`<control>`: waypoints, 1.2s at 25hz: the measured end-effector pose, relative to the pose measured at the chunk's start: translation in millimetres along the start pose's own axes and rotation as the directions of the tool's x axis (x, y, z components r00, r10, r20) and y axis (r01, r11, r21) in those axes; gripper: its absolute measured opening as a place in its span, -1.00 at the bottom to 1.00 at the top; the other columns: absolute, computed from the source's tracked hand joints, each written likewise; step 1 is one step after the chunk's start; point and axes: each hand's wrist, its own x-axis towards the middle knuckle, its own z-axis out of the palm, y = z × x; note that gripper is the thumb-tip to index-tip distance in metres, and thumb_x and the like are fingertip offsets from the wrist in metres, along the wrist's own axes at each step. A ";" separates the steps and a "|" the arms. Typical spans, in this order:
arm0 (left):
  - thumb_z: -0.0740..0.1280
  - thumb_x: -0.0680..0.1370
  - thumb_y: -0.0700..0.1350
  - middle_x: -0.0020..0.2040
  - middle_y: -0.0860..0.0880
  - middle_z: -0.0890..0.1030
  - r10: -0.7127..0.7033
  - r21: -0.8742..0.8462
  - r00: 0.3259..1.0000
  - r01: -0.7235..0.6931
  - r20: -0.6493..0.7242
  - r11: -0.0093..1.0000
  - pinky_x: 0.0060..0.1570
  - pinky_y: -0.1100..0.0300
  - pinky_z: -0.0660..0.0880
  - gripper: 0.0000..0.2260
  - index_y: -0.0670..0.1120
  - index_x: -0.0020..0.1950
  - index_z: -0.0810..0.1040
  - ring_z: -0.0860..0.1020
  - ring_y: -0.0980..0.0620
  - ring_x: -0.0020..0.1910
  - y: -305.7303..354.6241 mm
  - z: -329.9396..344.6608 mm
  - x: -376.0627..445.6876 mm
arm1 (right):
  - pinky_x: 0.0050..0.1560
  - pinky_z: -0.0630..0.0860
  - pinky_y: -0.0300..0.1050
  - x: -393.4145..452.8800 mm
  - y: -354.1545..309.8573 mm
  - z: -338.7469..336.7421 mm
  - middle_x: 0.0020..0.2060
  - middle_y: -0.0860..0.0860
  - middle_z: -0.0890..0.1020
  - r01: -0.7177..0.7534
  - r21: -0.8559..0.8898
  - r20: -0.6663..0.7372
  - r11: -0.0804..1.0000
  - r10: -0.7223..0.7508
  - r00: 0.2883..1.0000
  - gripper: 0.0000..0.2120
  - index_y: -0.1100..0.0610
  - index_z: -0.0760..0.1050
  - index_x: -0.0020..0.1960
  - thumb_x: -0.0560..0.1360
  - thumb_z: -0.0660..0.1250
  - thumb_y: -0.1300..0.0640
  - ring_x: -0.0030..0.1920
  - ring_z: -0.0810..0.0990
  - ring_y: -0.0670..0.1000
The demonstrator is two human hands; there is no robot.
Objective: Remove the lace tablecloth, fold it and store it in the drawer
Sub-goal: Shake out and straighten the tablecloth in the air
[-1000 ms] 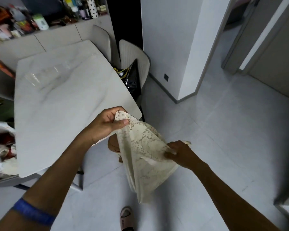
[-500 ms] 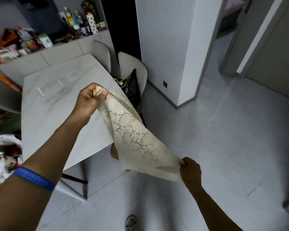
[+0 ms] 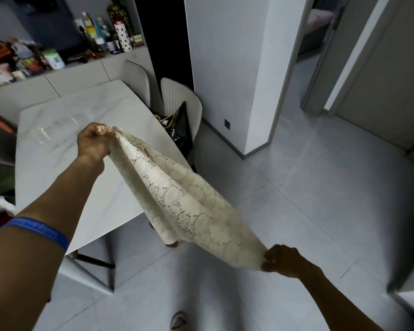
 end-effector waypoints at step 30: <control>0.30 0.53 -0.36 -0.29 -0.04 0.54 -0.129 0.115 0.991 0.130 -0.022 0.985 -0.16 0.08 0.42 -0.69 -0.01 -0.31 0.46 0.48 -0.01 -0.32 -98.6 -77.5 -32.5 | 0.25 0.43 0.00 -79.0 -181.8 -30.2 -0.38 0.05 0.67 0.893 -0.350 0.219 0.283 -0.902 0.372 -0.78 0.14 0.61 -0.24 0.43 0.27 0.05 0.01 0.62 0.07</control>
